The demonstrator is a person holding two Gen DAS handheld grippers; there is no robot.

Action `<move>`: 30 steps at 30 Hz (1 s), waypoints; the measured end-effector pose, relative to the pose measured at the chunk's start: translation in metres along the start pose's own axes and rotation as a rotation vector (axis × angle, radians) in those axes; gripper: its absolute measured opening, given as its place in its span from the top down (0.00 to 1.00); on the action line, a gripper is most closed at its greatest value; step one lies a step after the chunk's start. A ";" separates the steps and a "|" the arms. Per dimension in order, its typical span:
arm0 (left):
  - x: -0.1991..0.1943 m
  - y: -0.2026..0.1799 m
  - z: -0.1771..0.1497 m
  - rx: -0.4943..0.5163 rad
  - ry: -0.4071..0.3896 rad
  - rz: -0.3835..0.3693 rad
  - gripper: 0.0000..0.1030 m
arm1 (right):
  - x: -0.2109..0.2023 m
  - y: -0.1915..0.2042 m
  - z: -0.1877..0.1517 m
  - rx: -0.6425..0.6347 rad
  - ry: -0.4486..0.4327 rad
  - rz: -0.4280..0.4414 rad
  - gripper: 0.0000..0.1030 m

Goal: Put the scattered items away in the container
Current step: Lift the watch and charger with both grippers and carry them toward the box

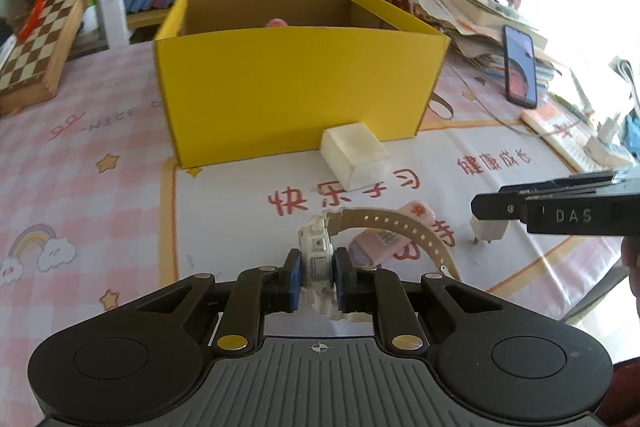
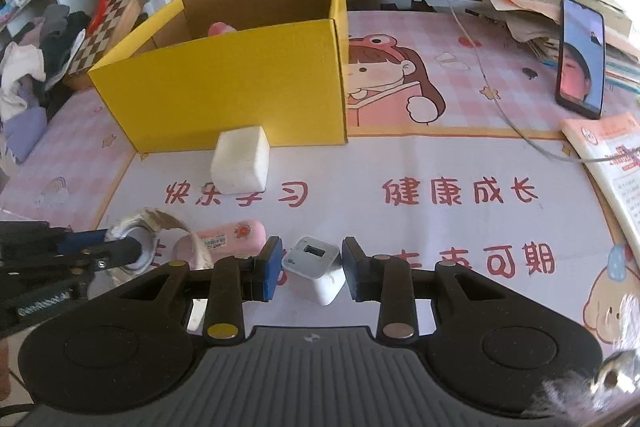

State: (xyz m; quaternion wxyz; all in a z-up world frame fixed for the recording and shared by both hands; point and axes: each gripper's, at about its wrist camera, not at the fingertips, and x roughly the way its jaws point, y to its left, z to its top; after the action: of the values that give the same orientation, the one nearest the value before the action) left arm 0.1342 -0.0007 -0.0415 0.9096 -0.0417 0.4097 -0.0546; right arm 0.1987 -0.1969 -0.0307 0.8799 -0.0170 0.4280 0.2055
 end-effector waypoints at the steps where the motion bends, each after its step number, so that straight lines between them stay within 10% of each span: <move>1: -0.001 0.002 0.000 -0.007 0.000 0.001 0.85 | 0.001 0.002 0.000 -0.008 0.002 0.000 0.69; 30: -0.008 0.013 0.001 -0.038 -0.016 0.056 0.85 | 0.040 0.000 0.016 0.009 0.100 -0.010 0.72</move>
State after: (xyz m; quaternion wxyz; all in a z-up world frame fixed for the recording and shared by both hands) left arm 0.1301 0.0132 -0.0362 0.9131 -0.0478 0.4044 -0.0212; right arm 0.2328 -0.1800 -0.0512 0.8585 -0.0253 0.4724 0.1980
